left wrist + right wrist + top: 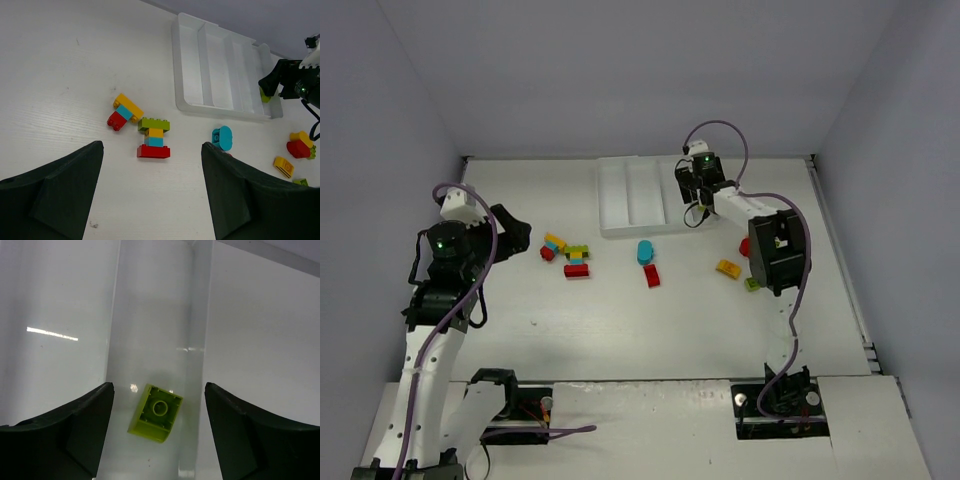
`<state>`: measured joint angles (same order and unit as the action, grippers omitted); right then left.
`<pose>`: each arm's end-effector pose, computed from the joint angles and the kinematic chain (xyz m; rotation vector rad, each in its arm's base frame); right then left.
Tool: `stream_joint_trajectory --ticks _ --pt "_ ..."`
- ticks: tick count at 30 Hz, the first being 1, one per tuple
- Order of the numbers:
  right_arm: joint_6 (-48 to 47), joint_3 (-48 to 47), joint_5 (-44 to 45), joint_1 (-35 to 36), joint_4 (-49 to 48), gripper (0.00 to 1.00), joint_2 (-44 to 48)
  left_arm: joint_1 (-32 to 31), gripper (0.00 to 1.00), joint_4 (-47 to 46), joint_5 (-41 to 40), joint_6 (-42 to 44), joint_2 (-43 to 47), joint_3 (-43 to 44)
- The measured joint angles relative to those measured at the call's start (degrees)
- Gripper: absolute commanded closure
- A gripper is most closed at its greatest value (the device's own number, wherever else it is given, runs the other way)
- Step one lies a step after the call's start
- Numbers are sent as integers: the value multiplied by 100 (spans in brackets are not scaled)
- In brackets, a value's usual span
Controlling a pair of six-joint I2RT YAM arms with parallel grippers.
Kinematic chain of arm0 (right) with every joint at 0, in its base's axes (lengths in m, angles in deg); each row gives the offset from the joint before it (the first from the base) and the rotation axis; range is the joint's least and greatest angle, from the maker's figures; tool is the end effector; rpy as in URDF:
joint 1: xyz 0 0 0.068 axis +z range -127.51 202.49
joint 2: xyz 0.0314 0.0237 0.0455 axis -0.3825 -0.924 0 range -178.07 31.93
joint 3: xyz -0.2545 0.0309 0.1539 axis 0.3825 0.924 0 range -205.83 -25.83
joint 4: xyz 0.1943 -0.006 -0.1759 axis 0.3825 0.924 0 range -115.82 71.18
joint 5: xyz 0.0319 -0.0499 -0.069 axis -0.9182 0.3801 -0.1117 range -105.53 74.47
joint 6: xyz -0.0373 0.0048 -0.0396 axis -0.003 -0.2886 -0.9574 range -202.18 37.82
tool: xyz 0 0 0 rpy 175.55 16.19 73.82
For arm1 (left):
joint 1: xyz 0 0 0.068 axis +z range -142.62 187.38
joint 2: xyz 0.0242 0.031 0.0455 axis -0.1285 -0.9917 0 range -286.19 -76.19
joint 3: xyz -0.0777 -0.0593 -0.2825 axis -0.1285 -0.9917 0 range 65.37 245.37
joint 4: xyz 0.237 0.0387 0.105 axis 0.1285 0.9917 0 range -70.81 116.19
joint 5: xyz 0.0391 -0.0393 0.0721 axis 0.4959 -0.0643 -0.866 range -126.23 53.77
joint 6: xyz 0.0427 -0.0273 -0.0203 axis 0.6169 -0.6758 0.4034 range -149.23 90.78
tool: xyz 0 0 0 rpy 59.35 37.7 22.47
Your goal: Sort the legos into containers by color
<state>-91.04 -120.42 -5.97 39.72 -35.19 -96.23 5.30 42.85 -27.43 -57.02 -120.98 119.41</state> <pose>0.5158 0.1536 0.2113 -0.3434 1.9579 -0.0718 0.1528 -0.0112 0.3897 -0.3034 1.8240 -0.5062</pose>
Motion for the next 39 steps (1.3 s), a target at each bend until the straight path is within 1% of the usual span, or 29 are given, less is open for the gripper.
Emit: stream_joint_trajectory --ticks 2,4,6,7,8,10,12,15,18,22,24,26,31,33,34,35,38,39 --pt "2 83 -9 7 17 28 129 0 27 0 0 -2 -20 0" --pt "39 358 -15 42 31 28 446 0 27 0 11 -11 -44 0" --pt "160 782 0 138 61 28 990 0 27 0 20 -20 -66 0" --pt "240 1051 9 236 92 24 1366 0 27 0 20 -22 -70 0" --pt "308 1283 9 350 129 24 1731 0 27 0 20 -26 -72 -2" --pt "527 1722 39 664 13 21 2409 0 27 -4 17 -35 -74 -2" --pt "831 2229 55 1121 -66 20 3051 0 27 -4 15 -35 -79 -7" --pt "1327 2905 -17 1808 -120 19 3633 0 27 0 13 -35 -105 -7" --pt "1827 3526 11 2282 -127 19 3757 0 27 0 11 -35 -133 -7" --pt "2304 4111 153 2745 -31 20 3624 0 27 -4 -11 -35 -133 -13" --pt "2468 4236 199 2905 -39 24 3482 0 27 -2 -11 -35 -144 -20" --pt "2603 4293 223 3008 -85 25 3314 0 27 -2 -11 -35 -170 -20" --pt "2806 4360 374 3021 -323 33 2900 0 27 0 -13 -35 -223 -22" --pt "2828 4360 444 3014 -404 44 2750 0 27 0 -24 -35 -223 -22" --pt "2887 4360 463 3012 -492 54 2673 0 27 -2 -28 -35 -223 -22" --pt "2883 4347 503 3012 -581 75 2627 0 27 0 -28 -35 -225 -22" --pt "2973 4365 625 3012 -682 99 2610 0 27 0 -28 -35 -225 -22" --pt "2964 4387 688 3012 -702 100 2616 0 28 -2 -28 -35 -225 -22"
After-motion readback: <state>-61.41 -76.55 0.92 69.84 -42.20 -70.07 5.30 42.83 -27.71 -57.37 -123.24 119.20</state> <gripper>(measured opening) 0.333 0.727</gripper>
